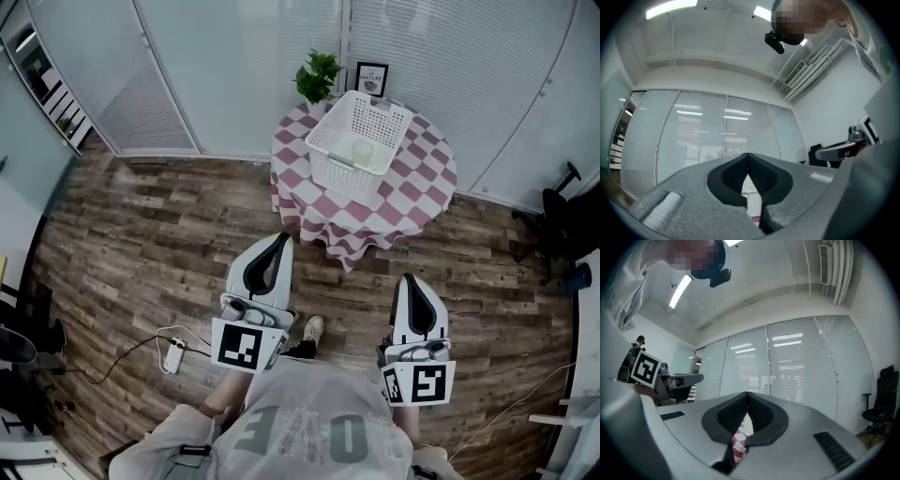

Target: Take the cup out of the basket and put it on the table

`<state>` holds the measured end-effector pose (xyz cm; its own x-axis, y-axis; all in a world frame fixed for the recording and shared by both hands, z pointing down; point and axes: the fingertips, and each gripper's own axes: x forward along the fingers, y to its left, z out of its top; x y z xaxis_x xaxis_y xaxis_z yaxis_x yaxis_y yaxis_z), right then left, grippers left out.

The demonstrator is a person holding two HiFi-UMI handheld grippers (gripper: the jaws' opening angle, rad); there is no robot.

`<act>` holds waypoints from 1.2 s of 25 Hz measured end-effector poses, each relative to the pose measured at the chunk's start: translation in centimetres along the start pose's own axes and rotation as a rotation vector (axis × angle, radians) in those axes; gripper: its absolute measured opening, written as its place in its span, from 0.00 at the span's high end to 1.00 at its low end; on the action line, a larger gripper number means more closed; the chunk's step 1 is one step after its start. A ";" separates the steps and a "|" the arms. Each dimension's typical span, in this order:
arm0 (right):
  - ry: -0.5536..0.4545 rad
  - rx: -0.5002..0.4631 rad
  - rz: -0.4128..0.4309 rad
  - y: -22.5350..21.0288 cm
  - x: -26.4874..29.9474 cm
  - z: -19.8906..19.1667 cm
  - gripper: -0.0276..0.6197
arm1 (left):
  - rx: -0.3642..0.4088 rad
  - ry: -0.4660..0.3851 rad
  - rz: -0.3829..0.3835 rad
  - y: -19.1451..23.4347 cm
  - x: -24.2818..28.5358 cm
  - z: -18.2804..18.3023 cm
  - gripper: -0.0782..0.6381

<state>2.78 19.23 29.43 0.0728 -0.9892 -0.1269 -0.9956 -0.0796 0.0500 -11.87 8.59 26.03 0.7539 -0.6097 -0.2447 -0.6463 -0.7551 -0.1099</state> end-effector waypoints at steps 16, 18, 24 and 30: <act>0.021 -0.033 -0.053 -3.4 16.3 -1.7 0.94 | -0.058 0.010 -0.036 9.6 14.4 -4.8 0.88; 0.032 -0.026 -0.055 -4.3 17.4 -2.1 0.94 | -0.065 0.016 -0.031 10.0 15.7 -5.3 0.88; 0.026 -0.032 -0.017 -7.0 22.2 -2.9 0.94 | -0.066 0.018 0.000 11.1 19.8 -6.7 0.88; 0.011 -0.034 0.034 -11.0 27.6 -3.2 0.94 | -0.049 0.023 0.048 11.7 25.4 -8.0 0.88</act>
<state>15.94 -7.61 28.58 0.0401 -0.9928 -0.1132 -0.9949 -0.0502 0.0874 0.63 -17.63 26.23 0.7253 -0.6500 -0.2267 -0.6754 -0.7357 -0.0516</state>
